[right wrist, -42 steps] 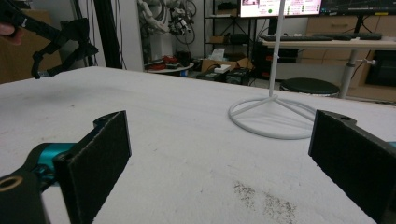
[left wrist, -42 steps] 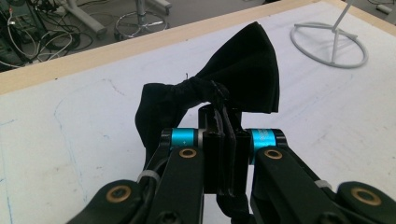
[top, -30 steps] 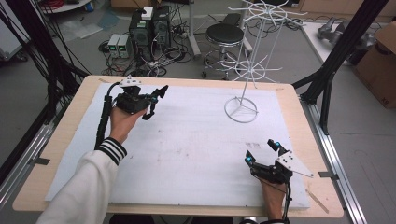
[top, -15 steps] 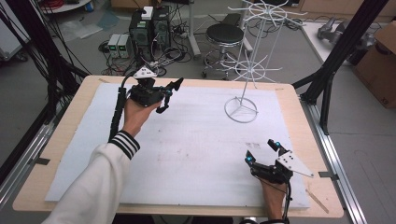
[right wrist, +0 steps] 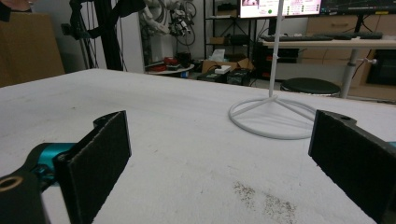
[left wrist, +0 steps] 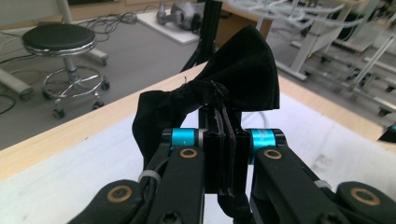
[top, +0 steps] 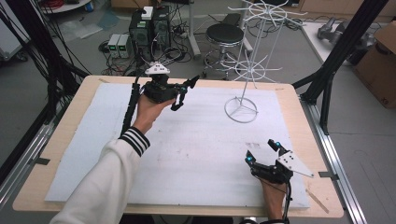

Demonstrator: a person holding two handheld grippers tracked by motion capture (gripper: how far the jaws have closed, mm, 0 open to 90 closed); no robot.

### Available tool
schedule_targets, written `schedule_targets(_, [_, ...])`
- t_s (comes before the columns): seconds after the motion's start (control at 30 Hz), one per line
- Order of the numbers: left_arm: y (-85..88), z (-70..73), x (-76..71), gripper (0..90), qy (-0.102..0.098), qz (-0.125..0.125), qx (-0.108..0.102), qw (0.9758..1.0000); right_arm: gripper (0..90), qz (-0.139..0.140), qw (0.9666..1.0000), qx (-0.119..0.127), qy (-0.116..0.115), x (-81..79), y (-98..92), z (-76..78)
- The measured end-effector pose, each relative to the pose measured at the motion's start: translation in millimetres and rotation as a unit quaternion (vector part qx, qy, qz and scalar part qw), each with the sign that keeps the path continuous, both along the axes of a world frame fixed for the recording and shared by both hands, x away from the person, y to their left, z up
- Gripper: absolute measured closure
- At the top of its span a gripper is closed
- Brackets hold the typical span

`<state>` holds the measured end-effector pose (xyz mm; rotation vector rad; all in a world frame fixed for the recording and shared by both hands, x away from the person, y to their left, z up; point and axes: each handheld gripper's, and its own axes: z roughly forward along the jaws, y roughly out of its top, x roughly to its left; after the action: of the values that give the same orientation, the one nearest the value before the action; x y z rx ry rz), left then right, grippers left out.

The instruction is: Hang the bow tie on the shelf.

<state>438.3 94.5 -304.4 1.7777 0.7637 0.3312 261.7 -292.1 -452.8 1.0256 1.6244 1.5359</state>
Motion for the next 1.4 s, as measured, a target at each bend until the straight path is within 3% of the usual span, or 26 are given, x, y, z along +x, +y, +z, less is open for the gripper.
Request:
schedule_targets(0.27, [-18.5,4.1,7.3,87.5,0.006,-0.027,-0.012,0.9995,4.6,-0.001,1.0000,-0.003,-0.004,0.5,-0.5,0.0])
schedule_targets(0.7, [-55.0,24.0,14.0,87.6,-0.014,-0.070,0.005,0.9975,4.6,0.000,1.0000,0.000,-0.002,0.1,-0.5,-0.1])
schedule_targets(0.8, [-59.6,28.4,15.1,87.6,-0.025,-0.069,-0.003,0.9973,4.6,0.000,1.0000,0.000,-0.002,0.1,-0.5,-0.1])
schedule_targets(1.17, [-81.0,41.7,20.1,87.7,-0.029,-0.071,-0.001,0.9971,4.6,0.000,1.0000,0.004,-0.001,0.0,-1.0,-0.1])
schedule_targets(1.4, [-97.3,48.2,21.5,87.6,-0.033,-0.072,-0.018,0.9967,4.6,0.000,1.0000,0.007,0.000,0.3,-1.2,-0.1])
